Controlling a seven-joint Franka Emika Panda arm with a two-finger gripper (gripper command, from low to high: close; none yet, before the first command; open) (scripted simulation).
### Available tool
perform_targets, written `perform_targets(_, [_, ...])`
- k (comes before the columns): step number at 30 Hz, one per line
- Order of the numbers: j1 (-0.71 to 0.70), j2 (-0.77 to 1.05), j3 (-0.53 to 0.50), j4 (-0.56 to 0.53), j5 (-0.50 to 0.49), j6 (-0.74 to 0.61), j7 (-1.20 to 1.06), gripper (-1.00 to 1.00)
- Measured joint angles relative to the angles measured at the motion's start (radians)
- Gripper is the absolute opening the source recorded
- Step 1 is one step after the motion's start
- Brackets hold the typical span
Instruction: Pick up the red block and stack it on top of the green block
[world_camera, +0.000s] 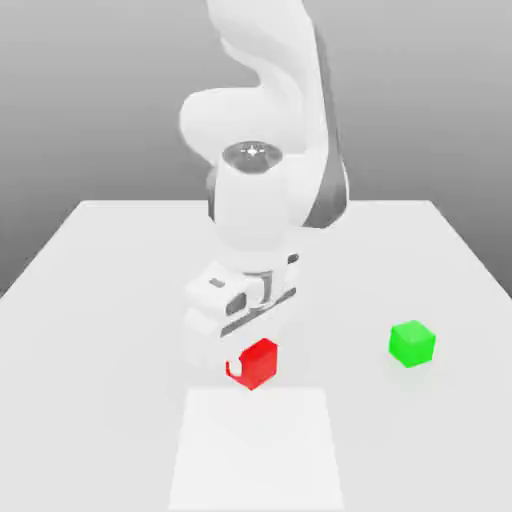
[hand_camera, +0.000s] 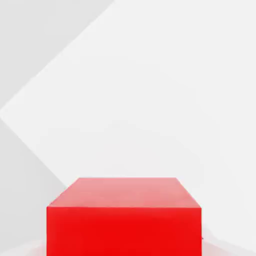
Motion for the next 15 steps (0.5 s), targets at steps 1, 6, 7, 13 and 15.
perform_targets(1, [0.0, -0.018, -0.001, -0.005, 0.001, -0.014, -0.002, -1.0])
perform_targets(6, [0.051, -0.068, 0.032, -0.013, 0.015, -0.058, -0.001, -1.0])
perform_targets(7, [0.069, -0.072, 0.044, -0.013, 0.021, -0.063, 0.001, -1.0])
perform_targets(13, [0.18, -0.097, 0.12, -0.007, 0.056, -0.094, 0.009, -1.0])
perform_targets(15, [0.218, -0.106, 0.145, -0.005, 0.069, -0.105, 0.011, -1.0])
